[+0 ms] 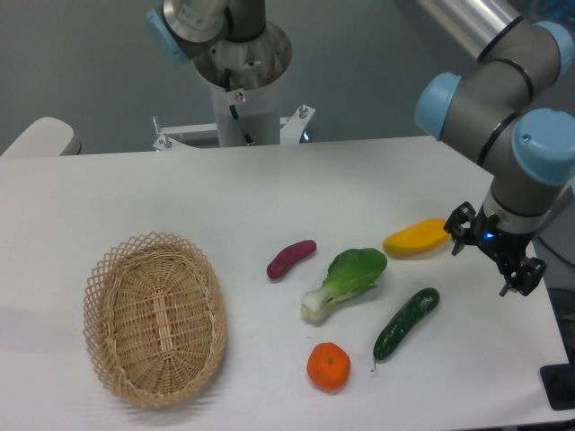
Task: Pick up the cucumber from the table
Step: 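Move the gripper down and over the green cucumber, then lower the open gripper onto the cucumber and close on it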
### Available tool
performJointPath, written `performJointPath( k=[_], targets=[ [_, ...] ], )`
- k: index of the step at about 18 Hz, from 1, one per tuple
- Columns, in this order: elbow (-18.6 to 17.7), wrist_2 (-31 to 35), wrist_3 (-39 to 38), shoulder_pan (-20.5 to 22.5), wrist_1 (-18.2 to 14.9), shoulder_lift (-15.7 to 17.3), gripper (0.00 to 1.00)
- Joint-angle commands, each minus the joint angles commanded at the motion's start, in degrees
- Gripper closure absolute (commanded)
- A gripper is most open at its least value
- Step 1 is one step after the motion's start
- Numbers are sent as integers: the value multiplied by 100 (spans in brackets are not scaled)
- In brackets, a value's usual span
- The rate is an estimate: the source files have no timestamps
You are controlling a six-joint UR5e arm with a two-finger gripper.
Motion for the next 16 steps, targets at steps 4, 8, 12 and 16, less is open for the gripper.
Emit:
performJointPath(
  k=[4,8,12,16],
  targets=[
    [-220,0,-948,-219,368,-96,0],
    [-291,0,-1863,-395,781,-316,0],
    [-291,17,-2164,-510,984,-588,0],
    [-344,53,-2129,-519,993,-738,0]
  ],
)
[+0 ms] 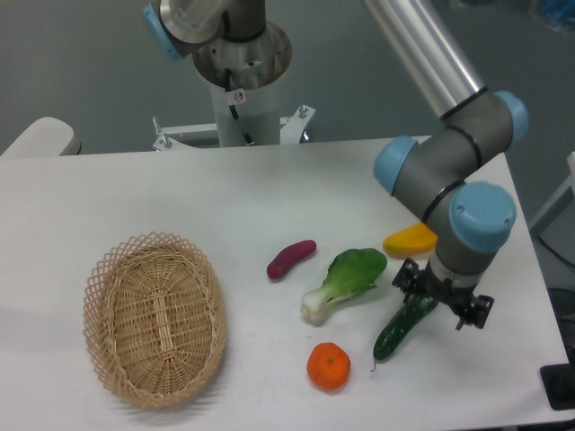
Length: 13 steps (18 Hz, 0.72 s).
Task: Pick up the cucumber from the table
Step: 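Lower the open gripper onto the cucumber and close on it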
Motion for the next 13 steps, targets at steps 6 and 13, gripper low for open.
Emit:
performJointPath(
  k=[6,13],
  targets=[
    [-395,9,27,-17,307,35,0],
    [-703,26,27,-114,782,0,1]
  ],
)
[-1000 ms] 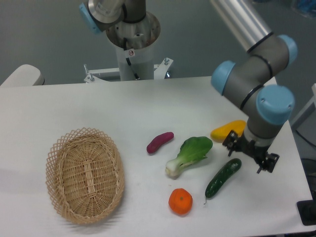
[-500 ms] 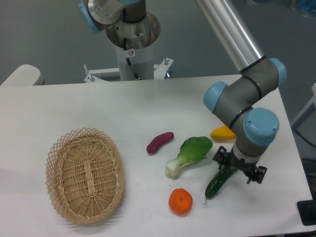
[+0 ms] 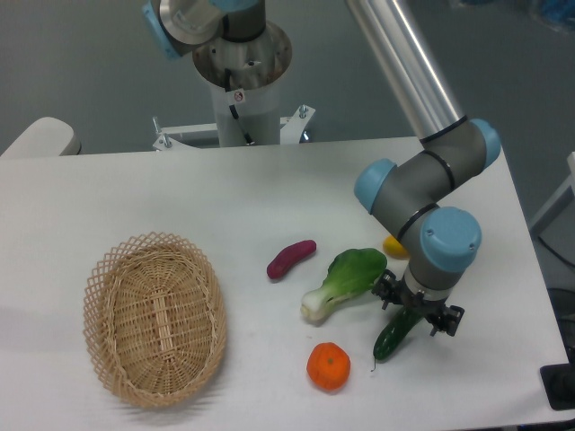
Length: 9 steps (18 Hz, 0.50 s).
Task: Pick up the cucumber from the table
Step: 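Lower the open gripper onto the cucumber and close on it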
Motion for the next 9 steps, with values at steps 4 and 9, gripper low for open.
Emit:
performJointPath(
  k=[4,9],
  targets=[
    [44,0,122,0,-8,0,60],
    [70,0,255,9,-9,0,72]
  ],
)
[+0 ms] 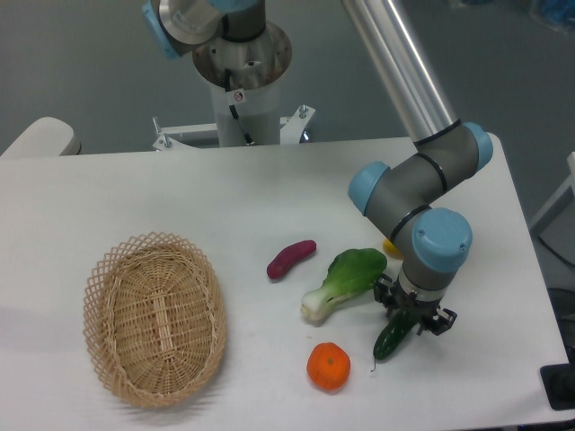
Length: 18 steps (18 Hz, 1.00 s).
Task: Pick up the cucumber from the table
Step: 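Lower the open gripper onto the cucumber and close on it, then lift the gripped cucumber up off the table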
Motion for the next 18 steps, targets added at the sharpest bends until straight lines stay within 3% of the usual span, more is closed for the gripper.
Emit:
performJointPath(
  k=[6,8,15,18],
  targets=[
    [254,0,70,9,-105,79,74],
    [342,0,175,9,-280,271,74],
    [887,-18,677,105,-2002,1115,74],
    [1081,-35,982,184,-2425,1222,74]
  ],
)
